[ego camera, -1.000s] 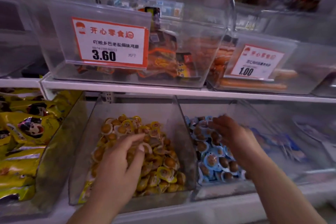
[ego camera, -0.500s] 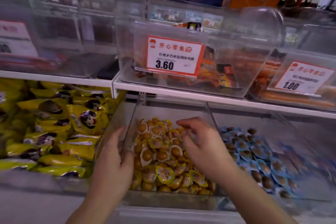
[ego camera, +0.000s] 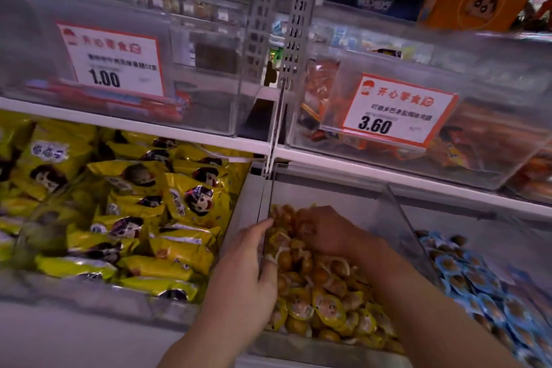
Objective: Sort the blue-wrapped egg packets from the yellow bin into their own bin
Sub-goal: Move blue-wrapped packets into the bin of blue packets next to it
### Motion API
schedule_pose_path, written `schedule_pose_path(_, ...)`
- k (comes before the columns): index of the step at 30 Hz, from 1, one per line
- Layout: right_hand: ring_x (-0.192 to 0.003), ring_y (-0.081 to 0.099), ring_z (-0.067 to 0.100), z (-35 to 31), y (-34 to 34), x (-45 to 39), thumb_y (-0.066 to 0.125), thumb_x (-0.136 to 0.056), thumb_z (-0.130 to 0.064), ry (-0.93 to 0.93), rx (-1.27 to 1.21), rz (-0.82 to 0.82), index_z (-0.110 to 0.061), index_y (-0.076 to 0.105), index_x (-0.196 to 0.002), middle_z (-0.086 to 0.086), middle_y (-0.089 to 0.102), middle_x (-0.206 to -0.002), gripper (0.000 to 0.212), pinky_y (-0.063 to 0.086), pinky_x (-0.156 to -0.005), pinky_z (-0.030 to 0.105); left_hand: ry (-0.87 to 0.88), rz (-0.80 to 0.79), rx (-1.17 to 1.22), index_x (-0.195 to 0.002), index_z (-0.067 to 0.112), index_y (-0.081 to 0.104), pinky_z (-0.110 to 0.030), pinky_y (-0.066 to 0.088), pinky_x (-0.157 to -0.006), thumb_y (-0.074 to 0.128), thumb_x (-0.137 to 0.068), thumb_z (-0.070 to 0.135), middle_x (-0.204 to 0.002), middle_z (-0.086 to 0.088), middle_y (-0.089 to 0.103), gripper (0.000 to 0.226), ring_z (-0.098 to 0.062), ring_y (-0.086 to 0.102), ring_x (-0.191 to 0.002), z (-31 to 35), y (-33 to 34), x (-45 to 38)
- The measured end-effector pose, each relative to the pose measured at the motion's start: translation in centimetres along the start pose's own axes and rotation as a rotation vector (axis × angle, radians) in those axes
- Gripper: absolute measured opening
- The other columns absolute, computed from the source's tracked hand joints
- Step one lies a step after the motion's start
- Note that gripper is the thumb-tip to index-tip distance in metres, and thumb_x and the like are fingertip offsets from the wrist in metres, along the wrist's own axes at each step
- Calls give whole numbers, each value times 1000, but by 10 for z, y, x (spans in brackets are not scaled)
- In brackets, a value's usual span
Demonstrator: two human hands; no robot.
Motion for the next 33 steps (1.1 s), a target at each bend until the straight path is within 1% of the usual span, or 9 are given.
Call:
schedule_pose_path(3, -112, 63, 31, 55, -1, 26, 47, -81, -62, 211, 166, -84, -22, 69, -111, 11, 67, -121, 55, 51, -91, 34, 4, -15, 10, -143, 48, 36, -28, 45, -104, 52, -96, 20, -137, 25, 46, 56, 3, 52, -117, 3, 0, -1)
schedule_pose_path(6, -114, 62, 33, 71, -4, 32, 57, -91, -50, 292, 302, -85, -13, 69, -109, 16, 67, -118, 43, 49, -90, 35, 4, -9, -19, -144, 46, 36, -26, 44, -104, 52, -96, 18, -138, 22, 45, 58, 0, 53, -115, 5, 1, -3)
schedule_pose_path(12, -121, 58, 26, 0, -46, 12, 53, -88, -38, 101, 113, 205, -25, 65, -126, 4, 62, -132, 42, 48, -101, 38, 13, 1, -47, -144, 46, 35, -18, 38, -98, 53, -95, 17, -137, 23, 43, 59, 1, 48, -112, 5, 2, -3)
schedule_pose_path(17, -114, 54, 32, -62, 29, -15, 44, -94, -47, -68, -11, -82, -22, 61, -118, 10, 56, -127, 38, 47, -94, 49, 11, 7, -47, -143, 44, 39, -17, 37, -95, 53, -94, 14, -133, 21, 44, 59, 3, 47, -109, 3, 3, -5)
schedule_pose_path(21, -109, 58, 27, -36, 21, -10, 48, -85, -58, -31, -98, -101, -32, 61, -113, 5, 57, -118, 40, 50, -91, 41, 30, 1, -39, -141, 43, 41, -21, 38, -99, 53, -95, 15, -132, 22, 44, 56, 1, 48, -114, 4, 2, -5)
schedule_pose_path(24, -93, 60, 21, 8, 13, 1, 52, -85, -57, 44, 12, -217, -33, 57, -80, 1, 62, -98, 26, 44, -72, 27, 25, -2, -46, -142, 45, 39, -23, 39, -100, 53, -95, 17, -135, 23, 41, 57, 2, 47, -113, 3, 2, -5)
schedule_pose_path(27, -78, 56, 18, 45, -1, 10, 42, -80, -70, 164, 161, -231, -24, 54, -72, 6, 62, -89, 48, 43, -70, 27, 17, 2, -41, -141, 45, 40, -28, 43, -101, 54, -93, 15, -134, 21, 43, 58, -3, 51, -113, 4, 2, -6)
schedule_pose_path(31, -88, 61, 26, 60, -3, -2, 46, -93, -38, 274, 199, -155, -14, 50, -74, 7, 61, -91, 30, 43, -68, 30, 11, 14, -42, -140, 44, 42, -34, 45, -101, 54, -93, 14, -133, 18, 45, 58, -5, 53, -114, 4, 3, -5)
schedule_pose_path(33, -96, 63, 29, 59, 6, -7, 46, -91, -35, 309, 207, -170, -12, 60, -88, 8, 65, -103, 27, 50, -81, 36, 22, 24, -40, -140, 44, 42, -32, 45, -102, 54, -94, 15, -133, 19, 46, 56, -4, 52, -116, 4, 2, -4)
Point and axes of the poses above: each hand's wrist, its own x-axis away from the middle knuckle, its own y-axis out of the palm, z = x × y, the point moved 10 cm from there along -x, towards the middle knuckle
